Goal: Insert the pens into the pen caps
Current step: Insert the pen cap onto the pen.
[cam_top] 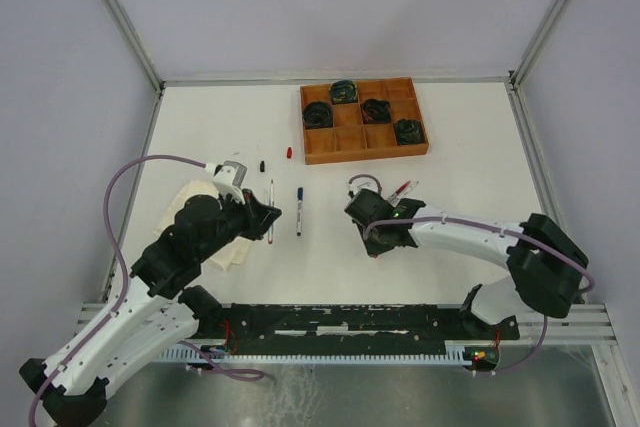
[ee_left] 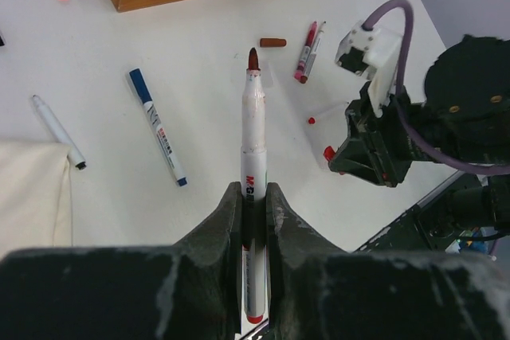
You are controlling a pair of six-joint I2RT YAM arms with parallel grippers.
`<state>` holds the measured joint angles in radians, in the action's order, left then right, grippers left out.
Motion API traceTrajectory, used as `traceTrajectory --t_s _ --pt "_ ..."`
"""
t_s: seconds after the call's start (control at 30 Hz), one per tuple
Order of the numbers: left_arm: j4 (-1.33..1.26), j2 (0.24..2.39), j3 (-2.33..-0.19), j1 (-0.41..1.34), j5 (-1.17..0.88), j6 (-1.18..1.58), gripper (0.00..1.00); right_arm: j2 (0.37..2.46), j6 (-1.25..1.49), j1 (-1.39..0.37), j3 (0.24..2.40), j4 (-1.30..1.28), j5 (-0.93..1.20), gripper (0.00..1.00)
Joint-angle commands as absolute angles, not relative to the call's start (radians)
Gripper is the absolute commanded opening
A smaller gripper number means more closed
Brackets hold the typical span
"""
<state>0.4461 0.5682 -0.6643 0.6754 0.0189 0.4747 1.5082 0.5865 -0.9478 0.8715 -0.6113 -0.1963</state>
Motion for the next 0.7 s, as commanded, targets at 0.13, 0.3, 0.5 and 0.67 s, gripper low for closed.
traceTrajectory --t_s 0.13,0.3,0.5,0.67 --pt "0.32 0.632 -0.671 0.673 -0.103 0.472 0.03 1.259 0.678 -0.948 0.854 -0.502 -0.266 0.01" --pt "0.261 0.671 -0.663 0.677 -0.186 0.485 0.03 1.132 0.768 -0.948 0.825 -0.422 -0.282 0.02" --pt "0.2 0.682 -0.644 0.719 -0.205 0.508 0.03 0.999 0.898 -0.948 0.748 -0.29 -0.32 0.02" --pt "0.164 0.709 -0.63 0.799 -0.187 0.527 0.03 0.907 0.985 -0.947 0.667 -0.163 -0.363 0.02"
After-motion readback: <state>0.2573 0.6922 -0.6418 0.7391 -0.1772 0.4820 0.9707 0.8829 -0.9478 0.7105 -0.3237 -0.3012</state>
